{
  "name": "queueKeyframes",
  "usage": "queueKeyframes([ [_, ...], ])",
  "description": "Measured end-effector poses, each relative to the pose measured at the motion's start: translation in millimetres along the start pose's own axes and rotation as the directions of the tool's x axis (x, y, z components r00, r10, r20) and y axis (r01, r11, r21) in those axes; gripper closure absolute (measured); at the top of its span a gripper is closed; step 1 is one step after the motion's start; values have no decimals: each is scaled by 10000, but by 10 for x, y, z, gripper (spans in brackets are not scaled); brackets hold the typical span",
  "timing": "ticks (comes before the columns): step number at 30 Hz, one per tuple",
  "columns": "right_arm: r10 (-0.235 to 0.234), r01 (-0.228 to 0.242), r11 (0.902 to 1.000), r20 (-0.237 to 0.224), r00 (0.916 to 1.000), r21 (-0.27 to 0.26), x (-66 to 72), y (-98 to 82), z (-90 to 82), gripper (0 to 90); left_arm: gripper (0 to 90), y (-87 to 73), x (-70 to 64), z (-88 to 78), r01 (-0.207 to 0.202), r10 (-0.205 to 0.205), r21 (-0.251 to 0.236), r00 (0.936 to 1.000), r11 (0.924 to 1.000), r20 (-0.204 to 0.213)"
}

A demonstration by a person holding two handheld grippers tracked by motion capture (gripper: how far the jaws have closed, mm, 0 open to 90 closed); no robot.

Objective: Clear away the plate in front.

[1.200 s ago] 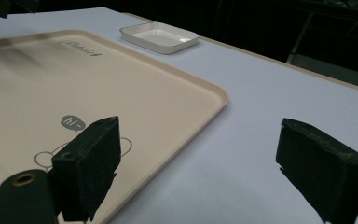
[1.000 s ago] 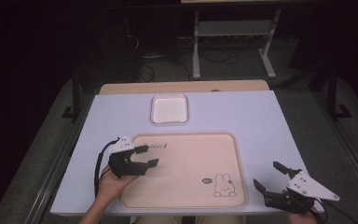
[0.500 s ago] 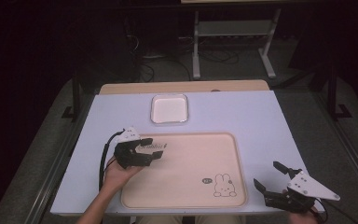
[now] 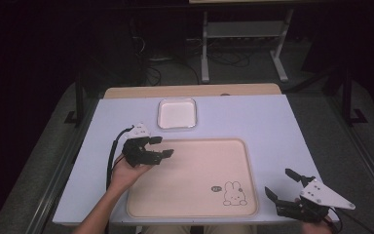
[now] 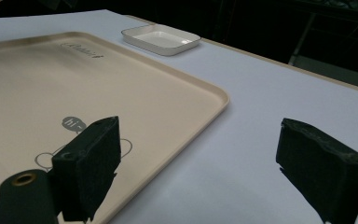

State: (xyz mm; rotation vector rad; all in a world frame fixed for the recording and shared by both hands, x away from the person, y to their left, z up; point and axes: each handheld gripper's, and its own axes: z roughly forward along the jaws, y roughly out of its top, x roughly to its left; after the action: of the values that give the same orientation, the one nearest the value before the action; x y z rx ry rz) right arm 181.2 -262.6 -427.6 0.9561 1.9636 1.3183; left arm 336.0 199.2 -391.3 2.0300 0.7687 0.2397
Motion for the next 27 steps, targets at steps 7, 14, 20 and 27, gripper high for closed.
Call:
queueKeyframes([
  [7,-22,22,10000,13,10000,13,0,2,2,130,307,81,110,57,248,-247,63,9996,9997,-118],
  [14,-18,18,10000,6,10000,-23,1,1,-3,130,312,147,253,109,726,-719,187,9968,9972,-340],
  [20,-10,10,10000,-21,10000,-31,0,2,-2,129,318,191,350,174,892,-873,346,9948,9954,-530],
  [27,37,-37,10000,7,10000,-59,-4,1,-5,129,318,256,474,274,1110,-1069,597,9919,9920,-688],
])
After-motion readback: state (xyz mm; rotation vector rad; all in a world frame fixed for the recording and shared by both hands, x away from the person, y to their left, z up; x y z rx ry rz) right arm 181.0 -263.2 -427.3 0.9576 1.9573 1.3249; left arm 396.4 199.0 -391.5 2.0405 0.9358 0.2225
